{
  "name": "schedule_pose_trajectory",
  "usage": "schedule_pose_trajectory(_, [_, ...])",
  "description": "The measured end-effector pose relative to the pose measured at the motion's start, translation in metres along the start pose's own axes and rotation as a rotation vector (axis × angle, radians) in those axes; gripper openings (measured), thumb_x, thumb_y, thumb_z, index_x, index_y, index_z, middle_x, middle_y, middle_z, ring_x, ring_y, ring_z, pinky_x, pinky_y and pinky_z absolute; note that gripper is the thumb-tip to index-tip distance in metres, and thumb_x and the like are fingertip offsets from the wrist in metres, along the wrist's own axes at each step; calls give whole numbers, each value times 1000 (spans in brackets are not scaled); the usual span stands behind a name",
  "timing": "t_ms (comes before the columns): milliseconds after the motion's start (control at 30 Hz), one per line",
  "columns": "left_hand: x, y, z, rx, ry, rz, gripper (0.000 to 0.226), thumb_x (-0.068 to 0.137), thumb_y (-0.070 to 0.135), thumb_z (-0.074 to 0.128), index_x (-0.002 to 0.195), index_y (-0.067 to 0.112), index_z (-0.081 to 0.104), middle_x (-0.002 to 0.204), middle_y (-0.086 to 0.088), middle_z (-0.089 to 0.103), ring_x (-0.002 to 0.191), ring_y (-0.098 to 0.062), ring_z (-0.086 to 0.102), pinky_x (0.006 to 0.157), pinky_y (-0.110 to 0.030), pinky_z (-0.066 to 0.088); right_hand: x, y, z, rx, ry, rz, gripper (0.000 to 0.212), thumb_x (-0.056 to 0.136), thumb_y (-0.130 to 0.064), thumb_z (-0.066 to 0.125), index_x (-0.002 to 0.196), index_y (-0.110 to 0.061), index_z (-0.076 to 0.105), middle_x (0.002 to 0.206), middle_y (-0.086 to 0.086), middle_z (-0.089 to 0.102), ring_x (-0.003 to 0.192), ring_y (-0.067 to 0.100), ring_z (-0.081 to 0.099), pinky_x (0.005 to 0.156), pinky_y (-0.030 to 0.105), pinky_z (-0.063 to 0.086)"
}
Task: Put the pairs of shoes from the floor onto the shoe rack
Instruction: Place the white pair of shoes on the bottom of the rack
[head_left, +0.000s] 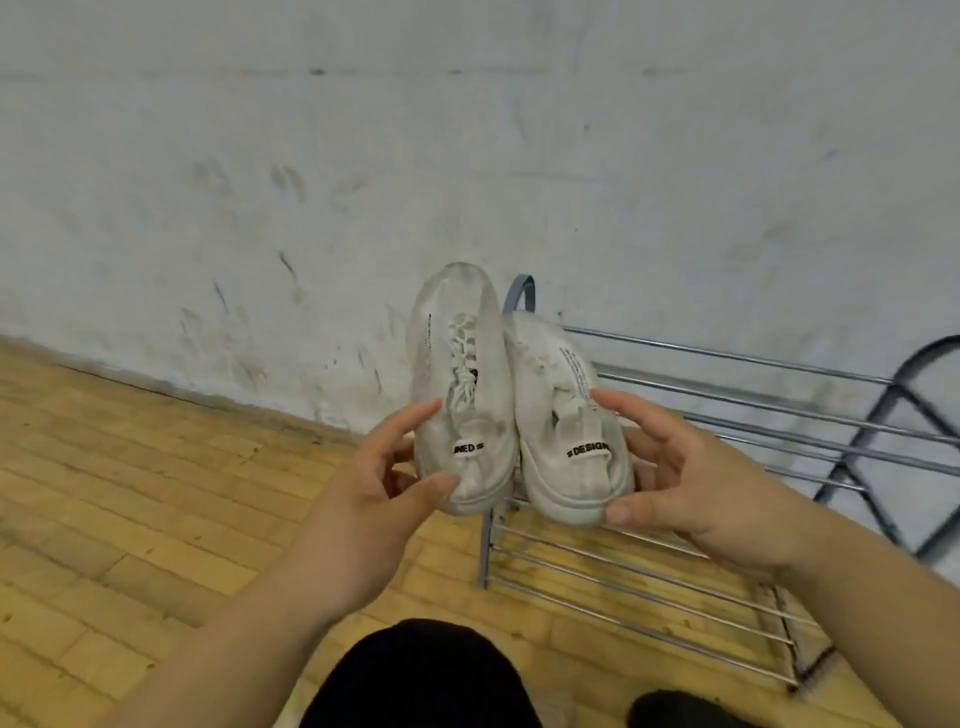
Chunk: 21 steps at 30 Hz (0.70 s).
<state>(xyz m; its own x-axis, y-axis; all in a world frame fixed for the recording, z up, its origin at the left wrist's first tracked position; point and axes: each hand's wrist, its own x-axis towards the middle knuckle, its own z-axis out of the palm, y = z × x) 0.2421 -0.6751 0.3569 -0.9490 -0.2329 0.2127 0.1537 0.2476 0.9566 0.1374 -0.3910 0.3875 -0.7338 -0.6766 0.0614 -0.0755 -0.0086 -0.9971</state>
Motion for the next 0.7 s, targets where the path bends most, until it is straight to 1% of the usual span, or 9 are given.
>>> schedule_pose_trajectory(33, [4, 9, 8, 10, -20, 20, 60, 94, 14, 73, 135, 53, 56, 109, 14, 72, 91, -23, 68, 75, -17, 55, -10, -6, -6, 1, 34, -20, 113, 48, -14, 103, 146, -34, 51, 143, -1, 63, 121, 32, 67, 94, 39, 58])
schedule_pose_trajectory(133, [20, 34, 37, 37, -85, 70, 59, 95, 16, 72, 133, 57, 55, 114, 9, 72, 93, -24, 69, 77, -22, 57, -37, -21, -24, -22, 171, -71, 103, 58, 5, 88, 146, -33, 50, 140, -2, 66, 114, 31, 71, 87, 36, 61])
schedule_pose_trajectory(167, [27, 42, 48, 42, -102, 85, 58, 96, 15, 71, 133, 56, 55, 114, 9, 72, 88, -21, 70, 75, -20, 56, -44, -24, -30, -31, 210, -89, 102, 59, 7, 85, 145, -35, 50, 139, -2, 66, 113, 30, 72, 88, 37, 61])
schedule_pose_trajectory(267, [49, 62, 84, 64, -143, 130, 57, 98, 14, 69, 138, 50, 52, 112, 10, 71, 79, -4, 70, 68, -13, 53, -58, -30, -54, -93, 317, -130, 103, 60, 2, 88, 146, -40, 48, 142, -4, 62, 113, 25, 72, 96, 43, 58])
schedule_pose_trajectory(400, [80, 70, 133, 54, -229, 108, 55, 99, 21, 68, 141, 53, 50, 115, 17, 65, 86, 9, 67, 68, -10, 51, -70, -27, -89, -112, 430, -154, 101, 71, 17, 81, 147, -39, 45, 145, -7, 55, 112, 19, 72, 90, 32, 60])
schedule_pose_trajectory(500, [102, 61, 168, 39, -277, 77, 55, 99, 24, 68, 142, 54, 49, 121, 12, 66, 88, 9, 67, 73, -14, 49, -75, -16, -115, -166, 488, -122, 99, 74, 13, 83, 147, -41, 45, 146, -9, 53, 111, 14, 72, 85, 26, 60])
schedule_pose_trajectory(600, [113, 43, 197, -10, -298, 19, 55, 100, 24, 68, 142, 54, 48, 115, 22, 60, 88, 13, 67, 76, -16, 51, -74, -1, -136, -209, 524, -60, 96, 73, 7, 87, 146, -41, 45, 142, -12, 55, 109, 10, 72, 80, 21, 58])
schedule_pose_trajectory(667, [120, 30, 211, -22, -316, -29, 54, 100, 23, 68, 141, 53, 48, 110, 28, 56, 93, 8, 67, 77, -14, 51, -70, 10, -148, -224, 539, -10, 96, 72, 4, 88, 143, -45, 46, 139, -16, 54, 107, 10, 73, 80, 21, 58])
schedule_pose_trajectory(700, [124, 23, 217, -22, -324, -56, 53, 100, 24, 68, 139, 54, 48, 110, 27, 59, 95, 5, 67, 78, -16, 50, -67, 15, -154, -228, 544, 20, 97, 72, 3, 89, 143, -47, 46, 139, -18, 53, 107, 11, 73, 82, 22, 59])
